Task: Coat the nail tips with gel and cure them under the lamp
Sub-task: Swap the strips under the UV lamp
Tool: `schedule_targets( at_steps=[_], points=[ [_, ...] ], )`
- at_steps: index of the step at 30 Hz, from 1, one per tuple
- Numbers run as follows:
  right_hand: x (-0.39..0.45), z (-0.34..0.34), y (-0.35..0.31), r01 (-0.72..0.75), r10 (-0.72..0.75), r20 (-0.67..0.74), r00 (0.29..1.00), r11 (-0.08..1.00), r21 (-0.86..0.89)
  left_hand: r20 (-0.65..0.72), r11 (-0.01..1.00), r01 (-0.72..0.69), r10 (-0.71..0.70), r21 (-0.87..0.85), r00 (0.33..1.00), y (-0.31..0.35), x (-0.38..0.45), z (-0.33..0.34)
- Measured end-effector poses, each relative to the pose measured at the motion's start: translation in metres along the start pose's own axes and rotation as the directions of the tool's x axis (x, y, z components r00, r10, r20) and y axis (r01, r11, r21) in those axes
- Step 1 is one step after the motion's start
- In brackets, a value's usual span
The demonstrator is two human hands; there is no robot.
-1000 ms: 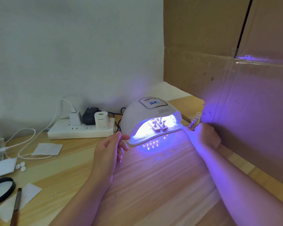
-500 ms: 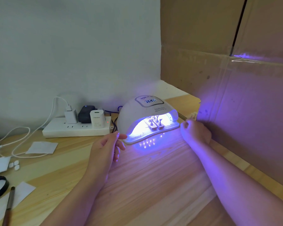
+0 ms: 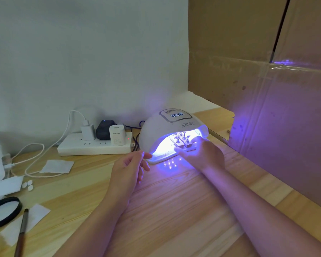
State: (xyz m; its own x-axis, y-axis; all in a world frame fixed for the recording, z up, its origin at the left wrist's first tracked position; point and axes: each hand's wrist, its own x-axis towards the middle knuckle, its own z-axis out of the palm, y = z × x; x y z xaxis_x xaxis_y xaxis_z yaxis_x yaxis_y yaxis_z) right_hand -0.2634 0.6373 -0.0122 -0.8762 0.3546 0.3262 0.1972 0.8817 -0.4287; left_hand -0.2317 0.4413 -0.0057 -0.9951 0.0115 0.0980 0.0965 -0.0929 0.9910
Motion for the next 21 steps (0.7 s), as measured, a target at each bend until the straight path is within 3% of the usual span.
schedule_targets(
  at_steps=[9, 21],
  points=[
    [0.011, 0.012, -0.018, -0.202, 0.203, -0.013, 0.979, 0.978, 0.049, 0.001, 1.0, -0.007, 0.007, -0.004, 1.0, -0.001, 0.001, -0.001],
    [0.009, 0.006, -0.017, -0.219, 0.223, -0.06, 0.973, 0.973, 0.075, 0.004, 1.0, -0.011, 0.011, 0.0, 1.0, -0.002, 0.003, -0.002]
  ],
)
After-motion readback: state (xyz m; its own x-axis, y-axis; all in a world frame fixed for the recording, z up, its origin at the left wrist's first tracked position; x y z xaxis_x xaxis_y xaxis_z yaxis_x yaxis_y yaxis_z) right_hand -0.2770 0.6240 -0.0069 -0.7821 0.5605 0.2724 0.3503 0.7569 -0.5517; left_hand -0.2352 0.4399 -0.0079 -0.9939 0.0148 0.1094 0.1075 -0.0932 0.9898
